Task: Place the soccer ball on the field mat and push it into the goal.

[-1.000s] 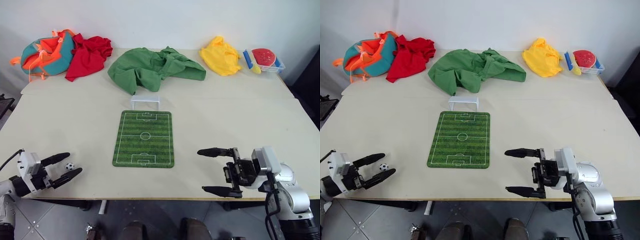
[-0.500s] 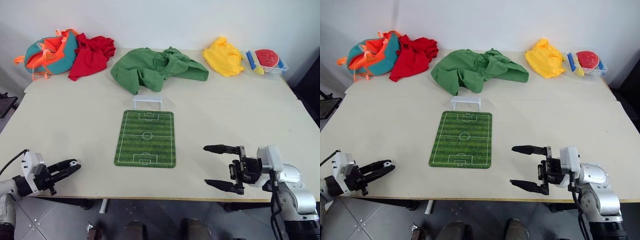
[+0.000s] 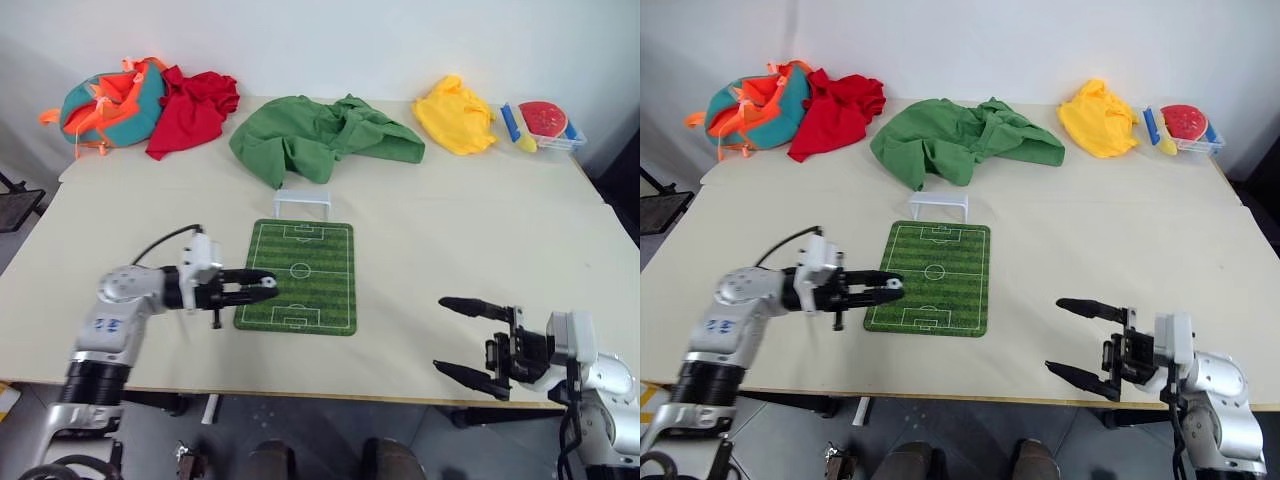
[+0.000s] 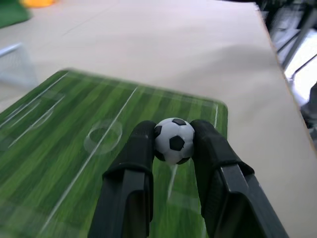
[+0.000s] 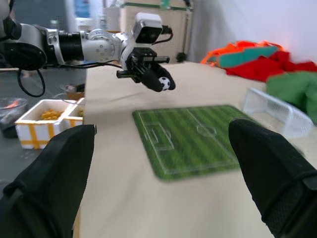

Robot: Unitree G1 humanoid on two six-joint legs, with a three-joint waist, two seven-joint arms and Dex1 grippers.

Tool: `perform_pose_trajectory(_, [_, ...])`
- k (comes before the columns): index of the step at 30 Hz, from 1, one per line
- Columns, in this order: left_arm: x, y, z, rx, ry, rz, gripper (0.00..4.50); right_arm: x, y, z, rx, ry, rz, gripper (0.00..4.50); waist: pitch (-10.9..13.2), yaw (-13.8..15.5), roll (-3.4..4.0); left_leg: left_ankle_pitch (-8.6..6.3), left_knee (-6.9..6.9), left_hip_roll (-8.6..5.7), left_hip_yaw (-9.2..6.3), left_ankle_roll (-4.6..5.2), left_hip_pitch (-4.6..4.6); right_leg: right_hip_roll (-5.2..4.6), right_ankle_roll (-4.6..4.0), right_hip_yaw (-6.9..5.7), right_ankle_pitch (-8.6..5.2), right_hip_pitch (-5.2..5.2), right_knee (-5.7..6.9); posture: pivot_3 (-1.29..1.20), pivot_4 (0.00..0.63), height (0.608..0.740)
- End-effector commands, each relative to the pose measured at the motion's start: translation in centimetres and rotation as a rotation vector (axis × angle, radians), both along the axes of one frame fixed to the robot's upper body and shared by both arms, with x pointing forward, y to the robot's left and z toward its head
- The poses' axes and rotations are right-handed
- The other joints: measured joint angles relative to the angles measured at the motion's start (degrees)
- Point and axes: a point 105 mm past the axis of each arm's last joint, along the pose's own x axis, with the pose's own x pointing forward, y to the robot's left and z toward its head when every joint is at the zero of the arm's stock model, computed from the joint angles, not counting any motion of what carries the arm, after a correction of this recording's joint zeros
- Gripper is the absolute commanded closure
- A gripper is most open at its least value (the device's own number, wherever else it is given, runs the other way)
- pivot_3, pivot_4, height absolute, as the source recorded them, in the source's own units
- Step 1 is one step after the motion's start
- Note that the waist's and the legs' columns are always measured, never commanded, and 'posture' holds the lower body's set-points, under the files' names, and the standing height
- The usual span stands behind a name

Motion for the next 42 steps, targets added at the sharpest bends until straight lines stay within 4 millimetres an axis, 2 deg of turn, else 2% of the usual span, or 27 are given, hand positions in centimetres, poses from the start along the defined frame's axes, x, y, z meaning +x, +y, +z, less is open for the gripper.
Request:
perform_pose_trajectory(1, [0.0,-1.5,-1.5,0.057,0.004,-0.029,3.62,-0.1,-1.5,0.0,-0.025,-0.057,-0.050,0.00,0.0,-0.3,0.00,0.00,0.00,0.02,0.02,0.00,0.01,0.02,0.00,0.02,0.00,0.00,-0.01,0.00,0.150,0.740])
perform_pose_trajectory(8, [-0.7,-1.8,-3.2,0.114,0.034,-0.080,3.62,-0.7,-3.2,-0.7,-0.045,-0.043,-0.081,0.00,0.0,-0.2,0.02,-0.02,0.01,0.17,0.01,-0.05,0.01,0.18,-0.03,0.04,-0.01,0.01,-0.08,0.00,0.150,0.740])
perform_pose_trajectory(12, [0.2,-1.4,-4.3,0.148,0.016,-0.034,3.62,-1.0,-4.6,-1.5,-0.066,-0.026,-0.127,0.00,0.0,0.3,0.04,-0.03,0.05,0.16,0.00,-0.05,0.02,0.17,-0.02,0.04,0.00,0.05,-0.10,0.00,0.150,0.740])
perform_pose_trajectory(15, [0.0,-1.2,-4.7,0.163,0.015,-0.051,3.62,-1.2,-5.2,-1.7,-0.080,-0.022,-0.138,0.00,0.0,0.3,0.06,-0.04,0.06,0.14,-0.01,-0.03,-0.01,0.16,-0.01,0.04,0.04,0.05,-0.13,0.00,0.150,0.740])
perform_pose_trajectory(21, [1.0,-1.1,-4.8,0.151,-0.006,0.000,3.62,-1.3,-5.3,-1.5,-0.086,-0.016,-0.141,0.00,-0.1,0.3,0.15,-0.04,0.06,0.15,0.00,-0.04,0.02,0.17,-0.01,0.04,0.06,0.09,-0.14,0.00,0.150,0.740])
perform_pose_trajectory(28, [0.4,-1.6,-4.8,0.107,0.032,-0.026,3.62,-1.3,-4.8,-1.3,-0.080,-0.013,-0.136,0.00,-0.1,0.4,0.16,-0.04,0.08,0.15,-0.01,-0.04,0.03,0.16,-0.01,0.04,0.07,0.11,-0.14,0.00,0.150,0.740])
perform_pose_trajectory(29, [0.4,-1.6,-4.7,0.095,0.040,-0.025,2.87,-1.3,-4.7,-1.2,-0.080,-0.011,-0.135,0.00,-0.1,0.4,0.16,-0.04,0.08,0.15,-0.01,-0.04,0.03,0.16,-0.01,0.04,0.07,0.12,-0.13,0.00,0.150,0.740])
perform_pose_trajectory(34, [0.3,-1.8,-4.4,0.072,0.013,-0.032,1.40,-1.2,-4.3,-1.0,-0.077,-0.005,-0.129,0.00,-0.1,0.3,0.16,-0.04,0.08,0.15,-0.01,-0.04,0.03,0.16,-0.01,0.04,0.07,0.11,-0.14,0.00,0.150,0.740])
perform_pose_trajectory(42, [0.1,-1.6,-3.8,0.057,-0.028,-0.045,1.40,-1.3,-4.0,-0.9,-0.072,0.012,-0.122,0.00,-0.1,0.3,0.16,-0.04,0.08,0.15,-0.01,-0.04,0.03,0.17,-0.01,0.04,0.07,0.11,-0.14,0.00,0.150,0.740])
